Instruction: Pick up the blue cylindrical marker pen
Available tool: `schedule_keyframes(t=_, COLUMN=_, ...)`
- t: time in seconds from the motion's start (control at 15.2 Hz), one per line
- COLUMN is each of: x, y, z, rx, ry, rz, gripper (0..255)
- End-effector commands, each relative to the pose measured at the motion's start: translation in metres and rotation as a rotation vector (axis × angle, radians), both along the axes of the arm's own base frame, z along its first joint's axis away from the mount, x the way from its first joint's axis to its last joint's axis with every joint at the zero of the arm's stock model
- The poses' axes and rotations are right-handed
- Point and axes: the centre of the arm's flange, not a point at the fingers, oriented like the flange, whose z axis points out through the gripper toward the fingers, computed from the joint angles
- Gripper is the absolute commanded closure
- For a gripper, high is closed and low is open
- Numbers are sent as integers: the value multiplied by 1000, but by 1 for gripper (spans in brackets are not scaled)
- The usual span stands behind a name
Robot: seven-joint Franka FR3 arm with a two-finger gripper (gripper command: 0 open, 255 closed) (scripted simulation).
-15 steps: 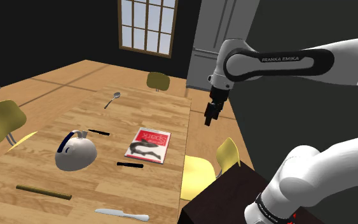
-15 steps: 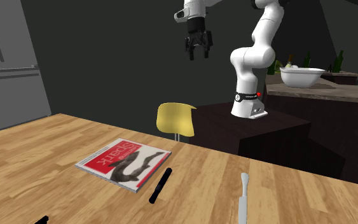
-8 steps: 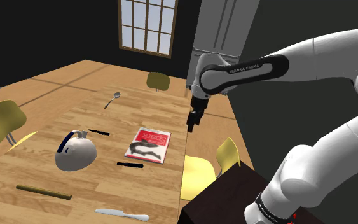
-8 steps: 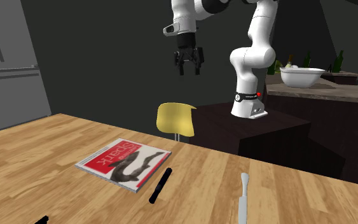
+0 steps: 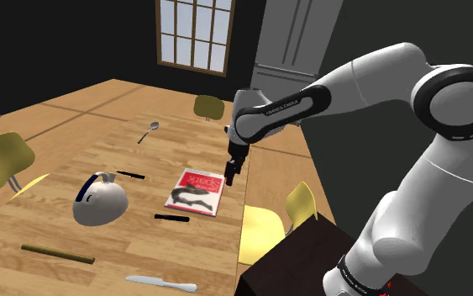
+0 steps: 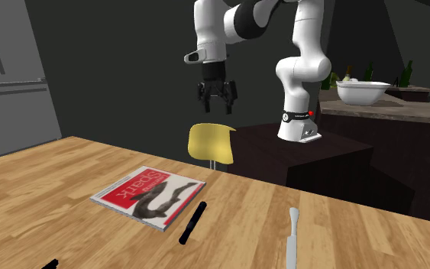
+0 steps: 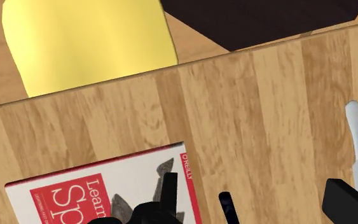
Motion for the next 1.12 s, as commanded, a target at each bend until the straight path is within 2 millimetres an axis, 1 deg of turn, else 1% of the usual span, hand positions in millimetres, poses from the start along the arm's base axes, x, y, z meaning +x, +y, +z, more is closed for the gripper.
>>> schedule_keyframes(t=0.0, x=17, y=17, z=-19, rx=-1, ry=-4, rz=32, gripper=0)
schedule_keyframes(t=0.53, x=71, y=76, z=-89, rx=-6, ry=-18, rz=155, gripper=0)
schedule_keyframes(t=1.06, x=118, y=140, z=-159, rx=-12, ry=-32, rz=279, gripper=0)
